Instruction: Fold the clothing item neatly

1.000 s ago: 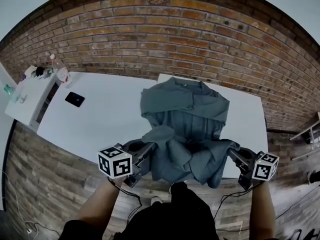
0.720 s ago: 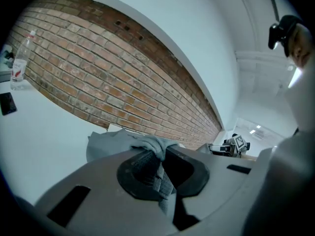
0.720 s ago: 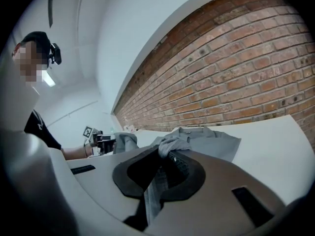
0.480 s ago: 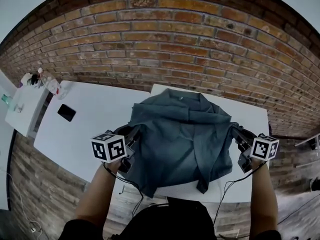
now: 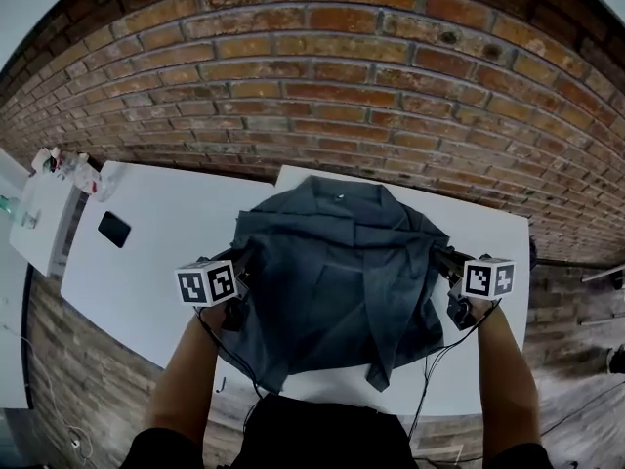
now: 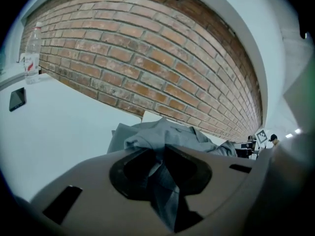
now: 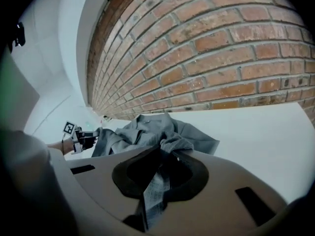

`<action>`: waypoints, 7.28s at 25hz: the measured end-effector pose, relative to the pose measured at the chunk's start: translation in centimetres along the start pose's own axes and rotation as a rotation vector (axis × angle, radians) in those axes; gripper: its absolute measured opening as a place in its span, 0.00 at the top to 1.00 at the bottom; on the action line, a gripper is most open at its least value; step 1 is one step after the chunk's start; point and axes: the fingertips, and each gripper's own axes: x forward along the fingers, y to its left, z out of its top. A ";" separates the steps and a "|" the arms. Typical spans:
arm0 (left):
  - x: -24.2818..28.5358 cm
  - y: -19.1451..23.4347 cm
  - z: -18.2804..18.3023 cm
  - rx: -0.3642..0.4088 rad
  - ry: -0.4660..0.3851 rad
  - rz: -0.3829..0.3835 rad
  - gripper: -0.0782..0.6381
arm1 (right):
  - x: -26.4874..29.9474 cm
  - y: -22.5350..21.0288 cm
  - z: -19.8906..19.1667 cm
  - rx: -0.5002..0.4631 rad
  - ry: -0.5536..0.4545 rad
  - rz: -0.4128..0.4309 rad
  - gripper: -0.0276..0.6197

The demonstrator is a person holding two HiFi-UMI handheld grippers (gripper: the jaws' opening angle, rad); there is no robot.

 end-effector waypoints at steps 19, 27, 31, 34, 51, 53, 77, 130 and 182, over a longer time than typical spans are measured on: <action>-10.3 5.8 -17.6 0.267 0.522 -0.065 0.52 | -7.0 0.5 -18.7 0.036 0.306 -0.133 0.60; -10.8 4.1 -22.0 0.176 0.668 -0.090 0.75 | -7.3 7.4 -23.5 -0.120 0.575 -0.010 0.91; -12.4 3.3 -21.3 0.149 0.680 -0.172 0.85 | -7.7 12.8 -24.4 -0.147 0.586 0.168 0.91; -13.9 -0.2 -20.6 0.108 0.677 -0.335 0.85 | -8.4 16.7 -23.2 -0.160 0.555 0.298 0.91; -6.9 -8.5 12.5 0.011 -0.055 -0.520 0.85 | -7.8 15.9 9.9 -0.088 -0.198 0.376 0.91; -3.5 -5.8 16.5 0.012 -0.120 -0.376 0.85 | -6.2 11.7 14.2 -0.107 -0.238 0.276 0.91; 2.3 1.7 10.1 0.696 0.004 -0.102 0.52 | -0.3 4.8 0.7 -0.566 0.125 -0.046 0.64; -14.1 -9.1 -6.8 1.154 0.660 -0.645 0.79 | -11.9 16.9 -9.5 -0.667 0.586 0.242 0.86; -14.9 -0.2 5.4 0.529 -0.312 -0.109 0.90 | -16.8 21.4 -2.9 -0.156 -0.695 -0.432 0.96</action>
